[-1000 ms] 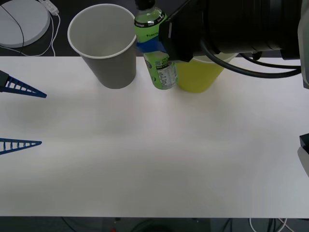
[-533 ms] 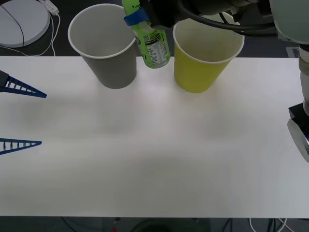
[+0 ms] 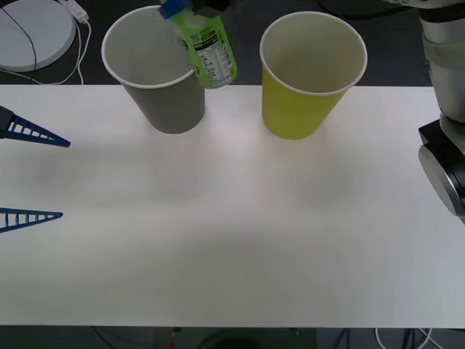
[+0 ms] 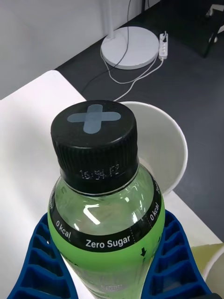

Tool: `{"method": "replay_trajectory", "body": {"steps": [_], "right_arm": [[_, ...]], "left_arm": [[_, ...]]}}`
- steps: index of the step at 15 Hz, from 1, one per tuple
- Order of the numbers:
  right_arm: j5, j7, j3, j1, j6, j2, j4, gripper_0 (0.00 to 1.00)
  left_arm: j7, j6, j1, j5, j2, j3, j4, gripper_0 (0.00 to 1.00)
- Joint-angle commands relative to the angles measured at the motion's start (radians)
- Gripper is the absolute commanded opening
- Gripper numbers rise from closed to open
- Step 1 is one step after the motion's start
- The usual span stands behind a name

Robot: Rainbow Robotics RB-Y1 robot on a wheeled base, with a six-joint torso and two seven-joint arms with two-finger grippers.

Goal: Put the can into the green bin and the plastic bottle into the gray bin

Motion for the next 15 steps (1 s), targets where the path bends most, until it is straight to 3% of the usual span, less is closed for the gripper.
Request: {"method": "replay_trajectory", "body": {"steps": [1,15], "right_arm": [[0.008,0.000,0.026,-0.056,0.000,0.024,0.088,0.00],[0.156,0.000,0.092,-0.277,0.000,0.189,0.510,0.00]], "left_arm": [[0.000,0.000,0.000,0.000,0.000,0.000,0.000,1.00],[0.000,0.000,0.000,0.000,0.000,0.000,0.000,1.00]]}}
